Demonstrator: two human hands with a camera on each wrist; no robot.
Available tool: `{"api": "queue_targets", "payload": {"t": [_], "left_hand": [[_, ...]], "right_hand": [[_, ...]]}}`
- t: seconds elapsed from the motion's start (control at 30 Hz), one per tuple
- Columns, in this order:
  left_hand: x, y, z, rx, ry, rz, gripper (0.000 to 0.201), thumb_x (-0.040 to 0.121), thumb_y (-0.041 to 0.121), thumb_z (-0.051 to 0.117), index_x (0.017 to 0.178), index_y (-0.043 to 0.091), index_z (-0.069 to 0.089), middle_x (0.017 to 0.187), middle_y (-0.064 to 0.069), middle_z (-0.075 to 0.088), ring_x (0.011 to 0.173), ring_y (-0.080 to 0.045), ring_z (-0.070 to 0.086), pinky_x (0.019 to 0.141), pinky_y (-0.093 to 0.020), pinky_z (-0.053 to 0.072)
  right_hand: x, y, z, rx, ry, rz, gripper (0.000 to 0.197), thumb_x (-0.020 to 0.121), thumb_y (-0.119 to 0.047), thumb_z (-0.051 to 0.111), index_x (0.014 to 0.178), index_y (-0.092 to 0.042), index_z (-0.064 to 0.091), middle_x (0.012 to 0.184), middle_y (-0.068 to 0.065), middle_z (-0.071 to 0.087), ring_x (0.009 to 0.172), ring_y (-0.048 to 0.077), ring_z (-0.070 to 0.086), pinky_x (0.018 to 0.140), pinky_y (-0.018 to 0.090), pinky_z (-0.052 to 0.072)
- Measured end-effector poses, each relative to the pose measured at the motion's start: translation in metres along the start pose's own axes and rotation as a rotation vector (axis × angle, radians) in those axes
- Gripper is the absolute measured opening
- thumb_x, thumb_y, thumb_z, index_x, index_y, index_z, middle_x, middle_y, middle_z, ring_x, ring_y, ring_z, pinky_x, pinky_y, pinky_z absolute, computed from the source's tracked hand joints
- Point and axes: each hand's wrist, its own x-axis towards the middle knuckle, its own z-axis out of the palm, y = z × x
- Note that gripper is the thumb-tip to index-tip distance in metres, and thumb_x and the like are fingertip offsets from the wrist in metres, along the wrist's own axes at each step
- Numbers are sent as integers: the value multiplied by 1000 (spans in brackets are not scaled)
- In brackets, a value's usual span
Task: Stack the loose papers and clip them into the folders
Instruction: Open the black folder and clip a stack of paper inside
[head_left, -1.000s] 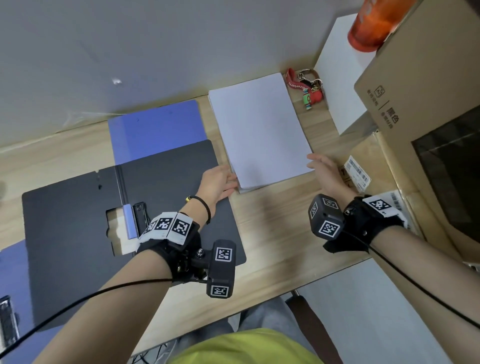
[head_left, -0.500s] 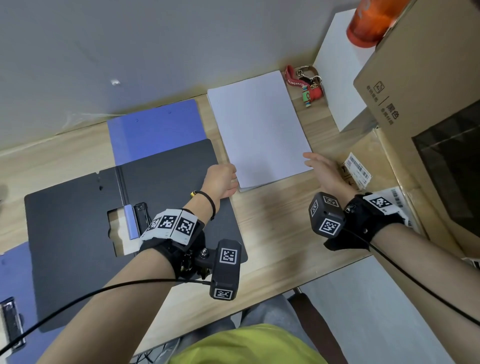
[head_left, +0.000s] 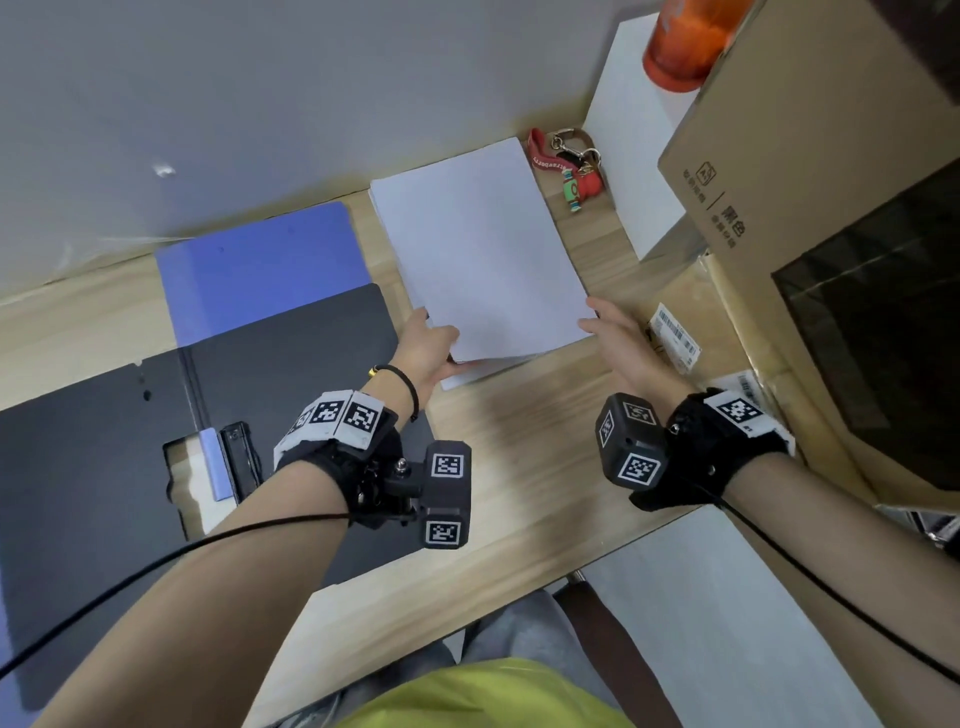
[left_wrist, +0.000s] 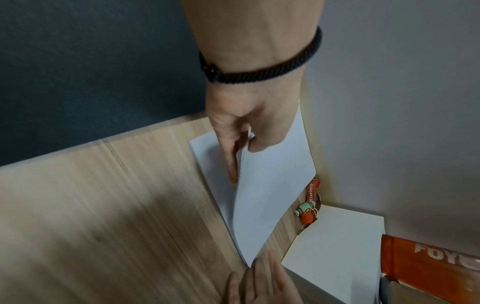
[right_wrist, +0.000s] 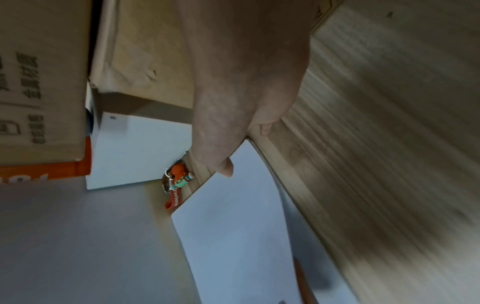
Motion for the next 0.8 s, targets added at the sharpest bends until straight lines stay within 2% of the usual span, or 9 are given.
{"api": "queue_targets", "payload": {"t": [0.17,0.27,0.33,0.4,0.5,0.57,0.67,0.73,0.8], "left_hand": [[-14,11,-16,-19,-57,86,59,84,-16,35,130,17,47,126,-2,58,113,-26,61,74,-34,60],[-30,14,-46,59,-62,149,58,86,-14,36,132,21,46,122,3,58,110,-23,60,71,-32,60],[-40,12,-71,143,-78,172,61,87,-12,38,136,24,44,128,2,57,113,-22,59,79,-38,59],[-52,7,-98,227,-80,195,61,86,-11,39,134,25,44,130,1,57,116,-23,58,91,-43,54],[-71,-8,-137,285,-38,254,56,84,-10,42,126,27,45,123,0,60,113,-24,59,95,-41,50],[-84,-23,-160,305,-17,283,55,83,-11,44,121,29,46,118,-1,62,110,-26,60,92,-41,50],[-104,-37,-188,257,69,405,57,82,-16,45,112,32,51,114,2,64,112,-23,60,94,-42,50],[-117,-29,-198,203,168,528,53,84,-15,44,114,27,52,114,7,63,109,-14,60,94,-31,50],[-128,-9,-205,177,250,639,50,86,-12,43,118,25,50,118,6,61,108,-11,58,89,-17,48]], "right_hand": [[-11,-11,-1,134,221,70,25,95,-25,44,117,-20,53,123,2,56,109,20,51,99,40,44],[-24,-22,11,345,-13,154,36,99,-39,36,122,-17,53,110,3,64,108,21,57,82,32,49],[-37,-30,24,440,-193,125,43,97,-50,37,122,-21,57,109,3,66,105,21,61,82,33,52],[-51,-37,44,401,-273,67,45,93,-55,43,119,-25,63,115,2,68,103,20,66,82,35,54],[-73,-40,77,340,-270,15,36,96,-29,52,126,-11,56,119,9,66,90,21,67,63,26,55],[-85,-38,99,265,-288,-85,31,95,-7,49,125,-11,56,116,7,66,92,20,66,69,27,55],[-110,-42,134,184,-275,-176,36,90,7,46,113,-16,60,107,3,68,97,23,65,78,30,51],[-127,-55,156,145,-230,-249,37,87,8,46,114,-14,59,106,4,68,99,26,64,80,32,49],[-146,-81,169,169,-211,-333,35,87,9,45,107,-16,58,98,-1,67,89,17,66,74,27,52]]}}
